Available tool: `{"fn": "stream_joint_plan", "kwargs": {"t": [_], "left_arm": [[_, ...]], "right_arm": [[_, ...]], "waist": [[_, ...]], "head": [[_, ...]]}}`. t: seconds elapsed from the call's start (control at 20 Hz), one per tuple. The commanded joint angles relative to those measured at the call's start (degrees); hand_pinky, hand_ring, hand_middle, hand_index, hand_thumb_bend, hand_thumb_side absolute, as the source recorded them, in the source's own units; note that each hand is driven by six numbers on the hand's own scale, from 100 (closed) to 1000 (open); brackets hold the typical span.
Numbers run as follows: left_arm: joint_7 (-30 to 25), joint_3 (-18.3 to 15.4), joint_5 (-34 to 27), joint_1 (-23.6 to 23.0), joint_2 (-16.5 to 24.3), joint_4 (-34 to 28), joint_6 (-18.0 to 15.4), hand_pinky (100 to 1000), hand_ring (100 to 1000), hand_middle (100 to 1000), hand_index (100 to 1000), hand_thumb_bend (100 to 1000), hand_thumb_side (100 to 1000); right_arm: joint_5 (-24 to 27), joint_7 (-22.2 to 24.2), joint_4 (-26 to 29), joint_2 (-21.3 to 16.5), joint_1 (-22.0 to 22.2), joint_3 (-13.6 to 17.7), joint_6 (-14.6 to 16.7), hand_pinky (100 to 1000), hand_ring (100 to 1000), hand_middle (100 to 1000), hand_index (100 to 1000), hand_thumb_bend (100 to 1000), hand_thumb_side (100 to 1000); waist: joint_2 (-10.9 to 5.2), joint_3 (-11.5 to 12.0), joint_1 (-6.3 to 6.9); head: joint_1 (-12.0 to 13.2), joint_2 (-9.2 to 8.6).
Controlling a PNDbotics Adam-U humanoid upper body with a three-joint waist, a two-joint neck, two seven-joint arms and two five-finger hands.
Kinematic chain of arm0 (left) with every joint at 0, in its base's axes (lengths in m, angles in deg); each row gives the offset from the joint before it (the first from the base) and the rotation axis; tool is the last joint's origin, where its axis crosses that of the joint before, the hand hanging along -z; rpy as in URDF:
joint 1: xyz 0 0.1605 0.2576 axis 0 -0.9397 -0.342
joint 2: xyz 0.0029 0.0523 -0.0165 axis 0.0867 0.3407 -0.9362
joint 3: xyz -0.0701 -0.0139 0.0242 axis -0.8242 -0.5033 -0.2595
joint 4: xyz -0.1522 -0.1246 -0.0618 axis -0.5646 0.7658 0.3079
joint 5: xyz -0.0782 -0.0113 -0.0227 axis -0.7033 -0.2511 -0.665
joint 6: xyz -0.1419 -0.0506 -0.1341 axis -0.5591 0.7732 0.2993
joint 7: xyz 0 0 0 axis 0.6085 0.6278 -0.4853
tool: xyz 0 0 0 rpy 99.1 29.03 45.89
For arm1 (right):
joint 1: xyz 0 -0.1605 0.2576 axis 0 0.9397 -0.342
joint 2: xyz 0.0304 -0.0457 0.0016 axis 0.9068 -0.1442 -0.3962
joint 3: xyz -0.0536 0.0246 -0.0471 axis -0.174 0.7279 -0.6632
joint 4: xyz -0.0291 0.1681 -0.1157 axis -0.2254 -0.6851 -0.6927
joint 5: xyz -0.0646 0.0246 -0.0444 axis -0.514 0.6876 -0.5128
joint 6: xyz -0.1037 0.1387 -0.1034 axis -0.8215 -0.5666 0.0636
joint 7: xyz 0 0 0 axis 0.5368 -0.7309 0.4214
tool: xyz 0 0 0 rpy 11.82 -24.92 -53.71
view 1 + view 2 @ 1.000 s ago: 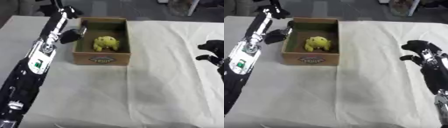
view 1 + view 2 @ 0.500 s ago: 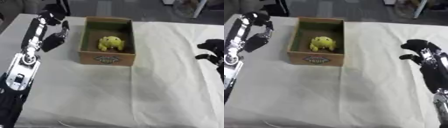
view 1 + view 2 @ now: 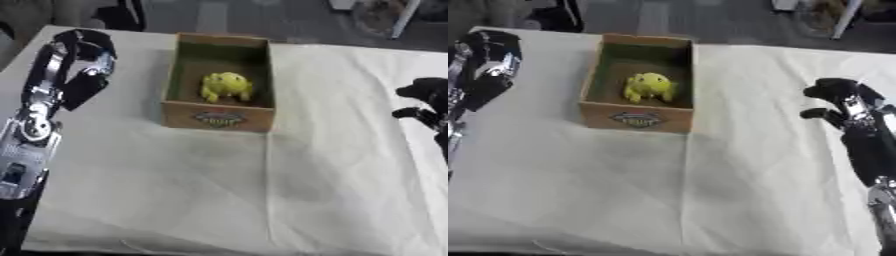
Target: Pick up objects on the table and place them in the box.
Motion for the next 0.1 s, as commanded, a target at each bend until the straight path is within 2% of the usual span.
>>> {"fn": "stream_joint_plan", "kwargs": {"t": [0.05, 0.1], "left_arm": [[-0.1, -0.9, -3.6, 0.4, 1.5, -1.2, -0.1, 731, 671, 639, 732, 122, 556], [-0.1, -0.9, -4.7, 0.3, 1.6, -1.2, -0.2, 732, 671, 639, 732, 121, 556]], "right_arm": [[-0.4, -0.3, 0.4, -0.7, -0.3, 0.7, 0.0, 630, 805, 649, 729, 100, 663], [-0.4, -0.3, 0.4, -0.7, -0.3, 0.7, 0.0, 630, 805, 649, 729, 100, 663]], "waist": [[-0.65, 0.0, 0.17], [-0.62, 0.0, 0.22]], "head": [[-0.3, 0.06], [-0.4, 0.06]]}}
